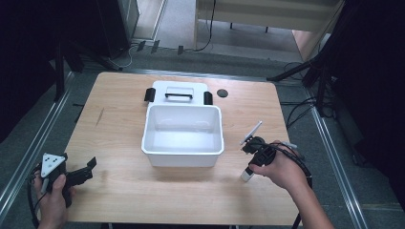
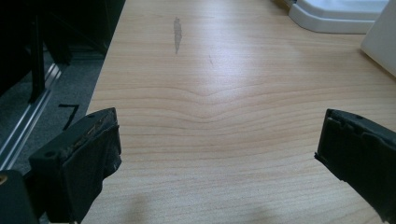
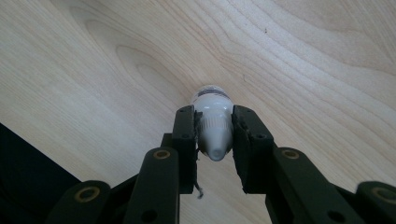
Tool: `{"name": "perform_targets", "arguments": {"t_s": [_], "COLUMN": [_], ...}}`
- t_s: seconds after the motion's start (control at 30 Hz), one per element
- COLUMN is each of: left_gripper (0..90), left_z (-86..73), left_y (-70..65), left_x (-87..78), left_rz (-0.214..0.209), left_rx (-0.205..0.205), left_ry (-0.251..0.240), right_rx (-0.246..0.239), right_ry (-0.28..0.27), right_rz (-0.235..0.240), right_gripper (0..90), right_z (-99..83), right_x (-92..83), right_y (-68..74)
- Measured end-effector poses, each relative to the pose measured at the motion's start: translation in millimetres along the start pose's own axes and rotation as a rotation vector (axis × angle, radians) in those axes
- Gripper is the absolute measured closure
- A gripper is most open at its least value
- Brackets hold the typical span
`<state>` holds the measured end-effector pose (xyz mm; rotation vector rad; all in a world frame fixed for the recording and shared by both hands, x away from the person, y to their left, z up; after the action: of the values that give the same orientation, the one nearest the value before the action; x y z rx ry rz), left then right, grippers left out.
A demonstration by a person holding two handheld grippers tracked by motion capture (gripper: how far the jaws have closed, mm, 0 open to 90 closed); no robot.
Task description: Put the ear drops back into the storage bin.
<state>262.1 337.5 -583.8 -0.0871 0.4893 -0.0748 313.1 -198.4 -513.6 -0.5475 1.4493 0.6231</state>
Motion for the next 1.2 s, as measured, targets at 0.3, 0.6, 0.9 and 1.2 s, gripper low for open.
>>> {"name": "perform_targets", "arguments": {"t_s": [0.3,0.6,0.9,1.2], "left_gripper": [0.1,0.1,0.1,0.1], "left_z": [0.0,0.0,0.2,0.3], "left_y": [0.0,0.1,0.0,0.2], "left_x": [0.0,0.1,0.3,0.2], "left_rz": [0.0,0.0,-0.001,-0.004], "left_rx": [0.0,-0.002,-0.005,-0.005], "left_ry": [0.0,-0.001,-0.004,-0.004], "right_rx": [-0.009,-0.031,-0.034,-0.046], "right_ry": [-0.009,-0.04,-0.035,-0.066], "right_rz": [0.0,-0.006,0.003,-0.003], "right_gripper": [72.5,72.5,72.4,72.4], "right_z": [7.6,22.0,35.0,48.8], "right_x": [-24.6,-57.2,-83.7,-115.4], "right_y": [1.3,5.7,16.2,24.5]}}
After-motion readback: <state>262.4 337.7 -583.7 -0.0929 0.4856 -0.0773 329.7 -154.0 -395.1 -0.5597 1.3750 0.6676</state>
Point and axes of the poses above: each handheld gripper's, and its own axes: x roughly forward along the jaws, z roughly out of its top, y roughly to its left, the point moved 7 cm from there along x, roughly forward along the jaws, and after that the axes turned 1 degree about -x, right-handed, at the moved point
